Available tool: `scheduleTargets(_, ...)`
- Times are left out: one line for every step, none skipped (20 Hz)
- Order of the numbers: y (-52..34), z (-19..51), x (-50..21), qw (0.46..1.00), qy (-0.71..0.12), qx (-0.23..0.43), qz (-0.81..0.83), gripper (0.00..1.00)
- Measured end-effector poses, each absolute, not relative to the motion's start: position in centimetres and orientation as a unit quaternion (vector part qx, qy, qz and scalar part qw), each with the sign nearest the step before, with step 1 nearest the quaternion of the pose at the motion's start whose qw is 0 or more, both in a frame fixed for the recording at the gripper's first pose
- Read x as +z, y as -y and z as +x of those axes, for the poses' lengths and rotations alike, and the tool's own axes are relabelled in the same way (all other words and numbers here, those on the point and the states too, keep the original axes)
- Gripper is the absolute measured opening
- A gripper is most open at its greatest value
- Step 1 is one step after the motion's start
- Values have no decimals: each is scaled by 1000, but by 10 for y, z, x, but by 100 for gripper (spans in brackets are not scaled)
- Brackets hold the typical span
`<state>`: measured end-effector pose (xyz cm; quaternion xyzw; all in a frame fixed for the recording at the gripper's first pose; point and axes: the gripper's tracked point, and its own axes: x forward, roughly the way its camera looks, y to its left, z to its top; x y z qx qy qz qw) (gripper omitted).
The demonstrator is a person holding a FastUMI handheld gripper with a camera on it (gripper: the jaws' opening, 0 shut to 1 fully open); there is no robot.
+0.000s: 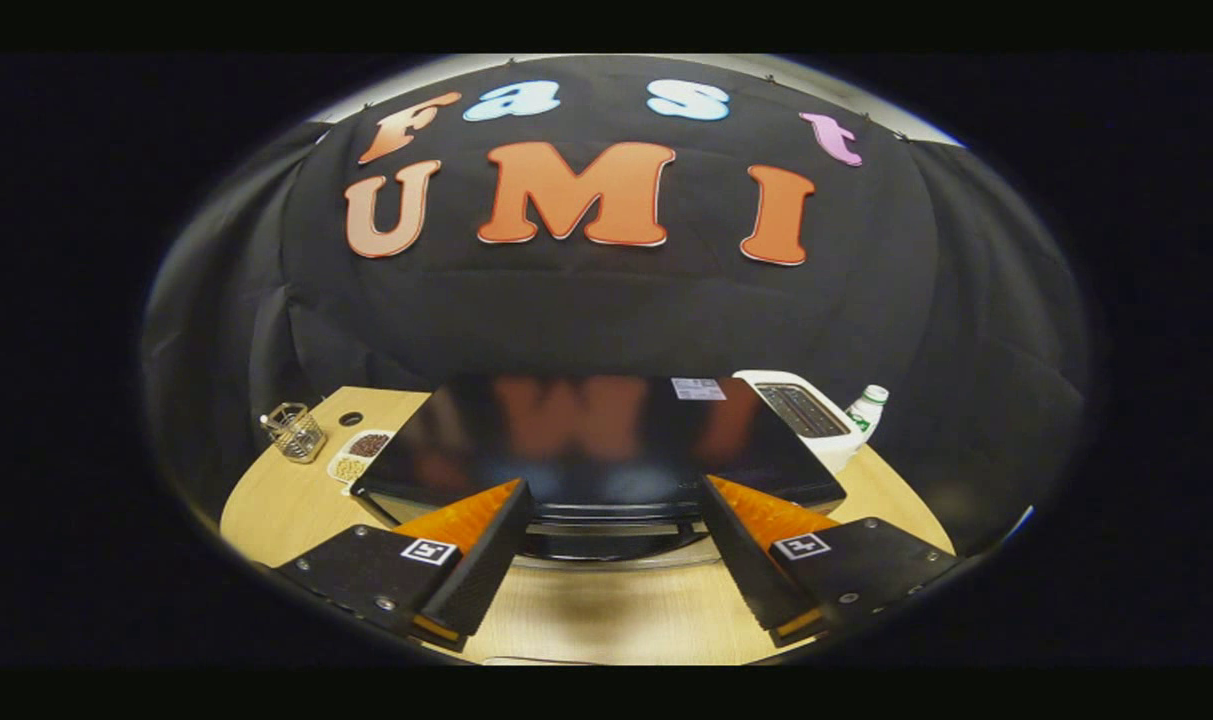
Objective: Open the toaster oven, put the food inside, and close the toaster oven door.
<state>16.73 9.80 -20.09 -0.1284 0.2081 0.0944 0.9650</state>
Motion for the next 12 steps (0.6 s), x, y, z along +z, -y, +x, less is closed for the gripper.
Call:
scheduleTargets(-99,168,-205,964,-211,96,-133,99)
scheduleTargets(-101,167,-208,962,-216,99,-134,99)
scheduleTargets(-105,170,-207,965,-208,103,-123,100)
scheduleTargets(-105,168,-209,964,-214,106,-120,99)
scheduleTargets(-104,167,-209,965,-216,106,-108,98)
scheduleTargets(-104,165,-212,966,-218,104,-93,98)
scheduleTargets(-102,163,-210,967,-212,101,-95,96)
scheduleTargets(-102,161,-213,966,-217,104,-95,95)
scheduleTargets(-102,151,-210,966,-215,101,-100,95)
scheduleTargets(-99,152,-213,967,-213,99,-100,95)
scheduleTargets(-98,151,-214,967,-215,96,-99,95)
scheduleTargets(-97,148,-213,966,-218,93,-98,95)
